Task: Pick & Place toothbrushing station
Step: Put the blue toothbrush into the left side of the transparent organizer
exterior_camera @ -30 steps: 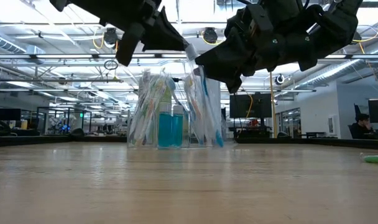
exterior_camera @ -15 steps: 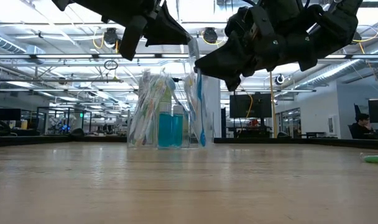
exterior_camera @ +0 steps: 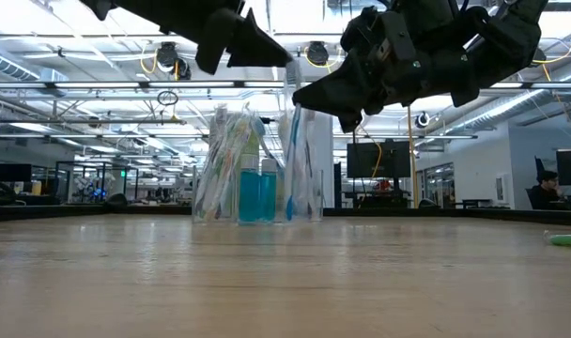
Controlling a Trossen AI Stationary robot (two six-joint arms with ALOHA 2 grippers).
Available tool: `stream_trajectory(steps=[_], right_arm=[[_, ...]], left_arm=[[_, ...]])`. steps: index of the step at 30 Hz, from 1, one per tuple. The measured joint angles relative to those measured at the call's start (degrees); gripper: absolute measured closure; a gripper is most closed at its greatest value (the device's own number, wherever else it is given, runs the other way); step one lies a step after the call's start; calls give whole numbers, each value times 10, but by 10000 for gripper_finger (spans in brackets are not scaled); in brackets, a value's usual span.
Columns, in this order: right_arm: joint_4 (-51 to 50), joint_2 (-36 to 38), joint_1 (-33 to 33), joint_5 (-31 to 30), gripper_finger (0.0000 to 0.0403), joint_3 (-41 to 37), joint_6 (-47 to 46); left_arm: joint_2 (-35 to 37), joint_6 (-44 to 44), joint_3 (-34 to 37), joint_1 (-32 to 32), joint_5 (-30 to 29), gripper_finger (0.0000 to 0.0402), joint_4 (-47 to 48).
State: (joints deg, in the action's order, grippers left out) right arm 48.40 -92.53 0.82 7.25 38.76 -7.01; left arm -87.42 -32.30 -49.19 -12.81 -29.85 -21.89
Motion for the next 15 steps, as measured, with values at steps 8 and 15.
stream_trajectory(steps=[8, 15], right_arm=[[-2, 0, 0, 0, 396, 0, -12], [-23, 11, -1, -22, 396, 0, -13]], left_arm=[[0, 20, 0, -3, 0, 317, -5], [0, 27, 0, -22, -84, 257, -7]])
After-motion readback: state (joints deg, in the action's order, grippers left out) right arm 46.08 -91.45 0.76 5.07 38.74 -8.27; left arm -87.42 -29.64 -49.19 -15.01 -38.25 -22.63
